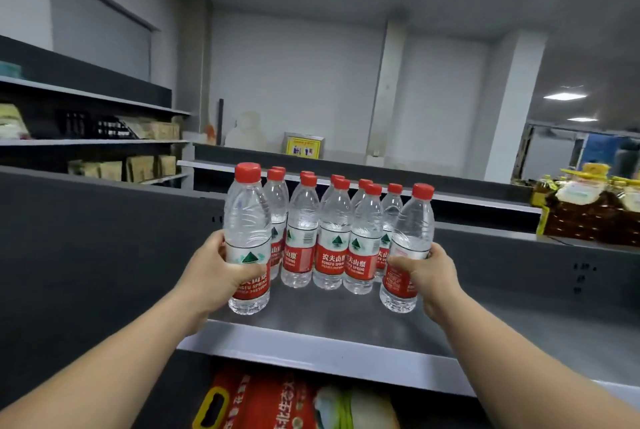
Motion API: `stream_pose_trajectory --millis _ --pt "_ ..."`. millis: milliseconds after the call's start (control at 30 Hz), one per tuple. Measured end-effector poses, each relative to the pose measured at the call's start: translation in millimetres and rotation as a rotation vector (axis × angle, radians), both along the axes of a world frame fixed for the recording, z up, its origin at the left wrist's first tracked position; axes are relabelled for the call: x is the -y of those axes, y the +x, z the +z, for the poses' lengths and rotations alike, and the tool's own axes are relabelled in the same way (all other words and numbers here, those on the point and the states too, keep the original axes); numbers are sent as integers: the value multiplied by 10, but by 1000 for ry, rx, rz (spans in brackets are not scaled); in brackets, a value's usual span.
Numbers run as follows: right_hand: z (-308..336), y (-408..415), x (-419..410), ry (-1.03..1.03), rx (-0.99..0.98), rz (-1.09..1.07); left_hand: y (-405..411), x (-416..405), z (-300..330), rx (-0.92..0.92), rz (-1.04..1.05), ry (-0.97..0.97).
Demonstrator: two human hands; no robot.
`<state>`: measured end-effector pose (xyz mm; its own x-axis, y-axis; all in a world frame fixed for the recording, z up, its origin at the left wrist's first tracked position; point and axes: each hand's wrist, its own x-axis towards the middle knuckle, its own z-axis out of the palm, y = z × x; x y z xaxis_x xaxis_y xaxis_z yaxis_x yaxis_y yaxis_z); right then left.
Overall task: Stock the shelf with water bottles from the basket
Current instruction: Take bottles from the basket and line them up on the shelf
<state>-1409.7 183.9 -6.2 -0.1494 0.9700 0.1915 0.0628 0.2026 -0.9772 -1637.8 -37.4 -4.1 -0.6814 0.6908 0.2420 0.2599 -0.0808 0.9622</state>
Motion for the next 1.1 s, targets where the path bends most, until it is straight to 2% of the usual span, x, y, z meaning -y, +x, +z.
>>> stream_pose_trajectory --millis 133,400,733,1100 --pt "-109 -88 -251 16 87 -56 -194 -107 -97 -16 65 -36" --pt "-211 -213 -595 -19 73 -81 -391 -266 -128 21 173 -21" --pt "-302 -339 -829 -14 73 -50 -480 -473 -134 -20 192 -95" --pt "-311 -337 -887 15 103 -35 -537 -626 -153 -61 194 -90"
